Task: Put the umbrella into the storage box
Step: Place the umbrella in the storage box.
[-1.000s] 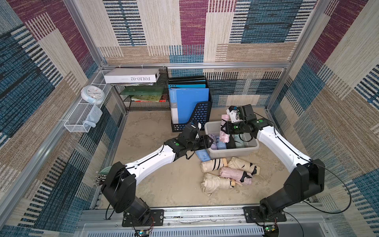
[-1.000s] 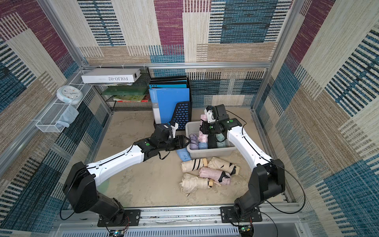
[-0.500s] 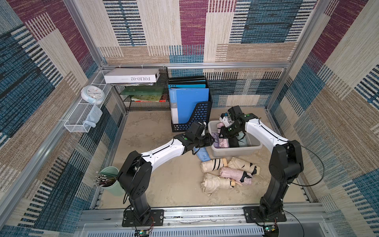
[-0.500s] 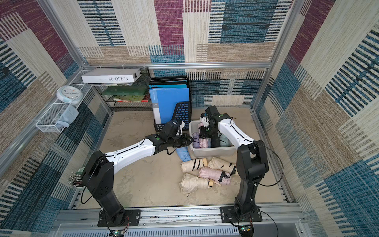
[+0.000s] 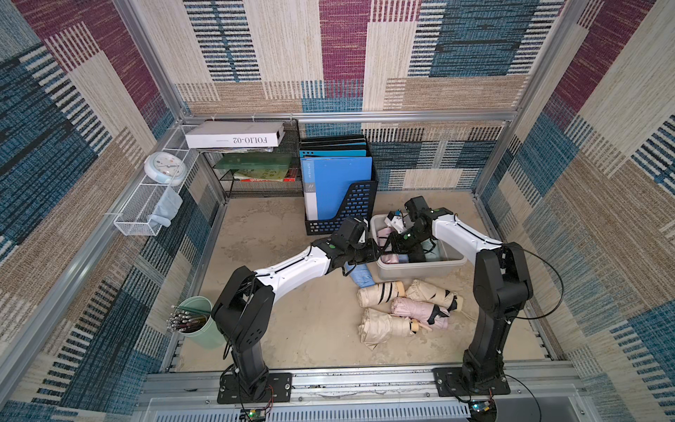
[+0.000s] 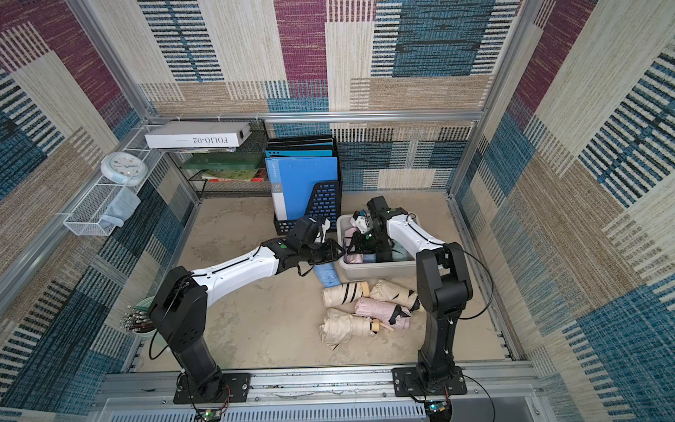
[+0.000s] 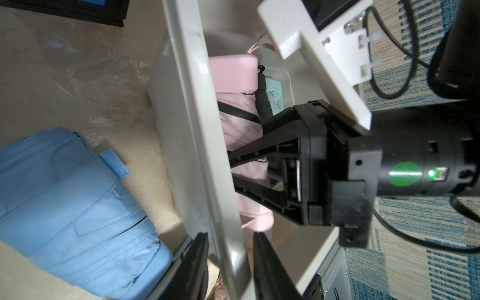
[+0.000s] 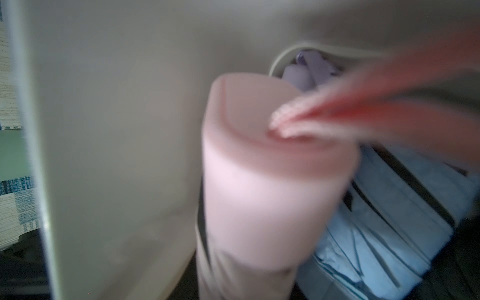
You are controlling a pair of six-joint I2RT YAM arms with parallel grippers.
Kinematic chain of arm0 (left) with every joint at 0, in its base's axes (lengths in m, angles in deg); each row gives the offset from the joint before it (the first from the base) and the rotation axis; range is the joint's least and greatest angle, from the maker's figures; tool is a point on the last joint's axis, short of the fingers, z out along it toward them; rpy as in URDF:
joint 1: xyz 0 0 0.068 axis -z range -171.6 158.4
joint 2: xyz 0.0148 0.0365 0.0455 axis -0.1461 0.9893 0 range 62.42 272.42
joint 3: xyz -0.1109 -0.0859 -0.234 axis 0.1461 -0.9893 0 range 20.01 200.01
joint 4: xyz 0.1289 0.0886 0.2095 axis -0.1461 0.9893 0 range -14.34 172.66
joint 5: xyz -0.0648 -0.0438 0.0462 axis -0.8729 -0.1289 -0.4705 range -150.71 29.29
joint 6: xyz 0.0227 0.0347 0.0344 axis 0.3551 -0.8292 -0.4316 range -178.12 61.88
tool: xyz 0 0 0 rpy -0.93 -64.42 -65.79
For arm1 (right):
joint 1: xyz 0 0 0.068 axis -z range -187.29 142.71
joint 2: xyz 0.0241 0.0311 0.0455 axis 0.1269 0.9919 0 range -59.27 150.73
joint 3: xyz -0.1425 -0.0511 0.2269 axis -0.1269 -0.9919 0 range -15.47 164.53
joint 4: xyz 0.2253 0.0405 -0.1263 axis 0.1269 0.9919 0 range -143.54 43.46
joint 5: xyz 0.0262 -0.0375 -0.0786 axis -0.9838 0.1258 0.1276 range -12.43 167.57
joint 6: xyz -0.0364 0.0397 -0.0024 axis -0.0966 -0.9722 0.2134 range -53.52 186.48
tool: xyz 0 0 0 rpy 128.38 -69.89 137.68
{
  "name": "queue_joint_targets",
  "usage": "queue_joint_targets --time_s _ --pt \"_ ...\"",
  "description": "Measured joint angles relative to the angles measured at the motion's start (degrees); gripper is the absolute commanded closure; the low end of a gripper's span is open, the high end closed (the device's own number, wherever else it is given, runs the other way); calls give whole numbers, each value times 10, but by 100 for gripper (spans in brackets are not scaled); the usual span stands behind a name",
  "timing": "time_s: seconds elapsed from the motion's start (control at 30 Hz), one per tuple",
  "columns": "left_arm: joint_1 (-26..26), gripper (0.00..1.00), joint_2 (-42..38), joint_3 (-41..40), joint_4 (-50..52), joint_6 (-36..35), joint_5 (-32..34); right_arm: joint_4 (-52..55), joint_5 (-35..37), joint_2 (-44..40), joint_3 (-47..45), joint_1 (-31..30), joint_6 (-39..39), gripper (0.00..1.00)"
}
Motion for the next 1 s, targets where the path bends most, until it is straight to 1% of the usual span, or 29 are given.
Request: queue_joint_targets --time_s 0.07,0.17,0.3,0.4,0.47,0.53,0.6,0.67,0.7,0.77,0.87,1.0 --pt "0 61 -2 0 3 0 0 -5 14 -4 -3 2 -2 40" --pt "0 53 -12 -1 5 -2 2 -9 38 -26 -13 7 -6 40" --pt "0 44 -34 -5 5 -5 17 -29 62 -61 -38 14 -16 53" --pt "0 41 -61 -20 -3 -6 41 -49 56 -69 -64 14 -30 62" --pt "-1 40 -77 -34 -5 -3 68 -70 42 -68 -80 12 -43 64" --pt "-4 40 -91 -50 -2 13 100 -92 33 -66 -92 12 -58 64" --pt "-10 39 -99 -63 13 39 129 -107 28 -66 -101 11 -68 62" --pt "-20 38 -100 -74 37 68 152 -115 29 -70 -101 11 -74 55" --pt "-24 37 -99 -76 48 79 155 -116 31 -75 -101 11 -76 49" --pt "-30 34 -90 -77 70 100 165 -115 43 -91 -98 10 -75 44" --pt "-30 31 -66 -70 89 123 160 -115 75 -131 -94 10 -70 40" --pt "-30 26 -29 -57 111 148 150 -116 120 -190 -103 12 -64 39"
